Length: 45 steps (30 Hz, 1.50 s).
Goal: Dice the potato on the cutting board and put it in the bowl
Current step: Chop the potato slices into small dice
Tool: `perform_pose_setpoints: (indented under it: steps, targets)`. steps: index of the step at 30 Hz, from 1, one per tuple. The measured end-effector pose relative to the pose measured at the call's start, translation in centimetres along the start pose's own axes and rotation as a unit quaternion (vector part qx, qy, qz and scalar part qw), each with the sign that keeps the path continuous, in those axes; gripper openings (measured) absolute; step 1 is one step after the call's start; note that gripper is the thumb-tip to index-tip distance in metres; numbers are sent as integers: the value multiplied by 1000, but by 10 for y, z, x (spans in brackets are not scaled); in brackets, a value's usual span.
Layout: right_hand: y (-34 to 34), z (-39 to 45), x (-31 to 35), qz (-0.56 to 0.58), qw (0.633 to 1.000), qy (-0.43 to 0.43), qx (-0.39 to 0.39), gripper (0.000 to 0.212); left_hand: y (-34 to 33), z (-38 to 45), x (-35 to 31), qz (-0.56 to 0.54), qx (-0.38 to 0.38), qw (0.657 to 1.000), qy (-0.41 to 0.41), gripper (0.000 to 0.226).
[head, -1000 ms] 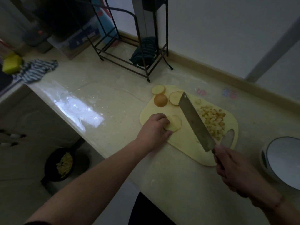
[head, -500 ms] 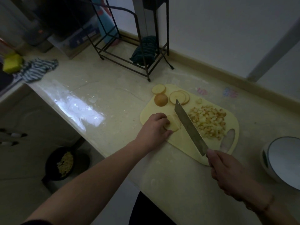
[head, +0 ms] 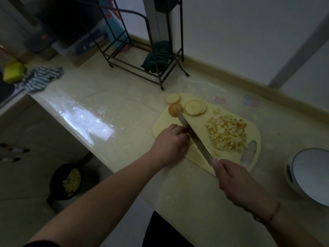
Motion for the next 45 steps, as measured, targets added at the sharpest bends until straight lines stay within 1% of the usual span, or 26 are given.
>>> perform_pose_setpoints:
  steps: [4,9,16,23,27,30,34,36,39,40,41,44,45]
  targets:
    - [-3,-8,-2,-9,1000,17,-3,52,0,-3,1,-21,-3,1000,7,35]
    - [-5,-15,-9,-5,999,24,-21,54,-1,-4,0,-19,-17,1000,-5,34]
    - [-8,-17,-13,9,1000,14,-11,50,1,-1,-2,-7,-10,1000,-20,34]
    - [-6,-21,-17,-18,999,27,-1,50,-2,-1,3,3,-13,1000,-28,36]
    - [-15,-10,-11,-36,999,35,1,48,-8,-2,3,9,-7,999,-32,32]
    - [-25,8,-3,-45,998,43,-6,43,-7,-2,1,12,-9,999,-34,33]
    - [-27,15,1,-31,998,48,-14,41,-2,-1,0,2,-17,999,-42,34]
    - [-22,15,0,-21,999,36,-2,42,-1,-1,1,-3,-20,999,-47,32]
    - [-13,15,-3,25,999,6,21,44,3,-4,0,-10,-21,998,-56,15]
    - [-11,15,-4,31,999,3,27,44,4,-6,1,-6,-24,998,-56,13]
    - [-11,14,-6,30,999,2,29,44,5,-7,2,2,-27,998,-55,13]
    - [-12,13,-6,28,999,-1,25,45,4,-11,5,12,-34,999,-35,28]
    - [-12,12,-5,30,999,-2,24,46,4,-12,6,12,-35,999,-28,29]
Point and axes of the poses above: each hand's wrist, its own z-axis towards the middle knuckle, its own y-axis out of the back of the hand, x = y × z, the point moved 4 cm from there along z, towards the middle knuckle, and after that the axes turned 11 degrees about -x, right-handed, at the moved point
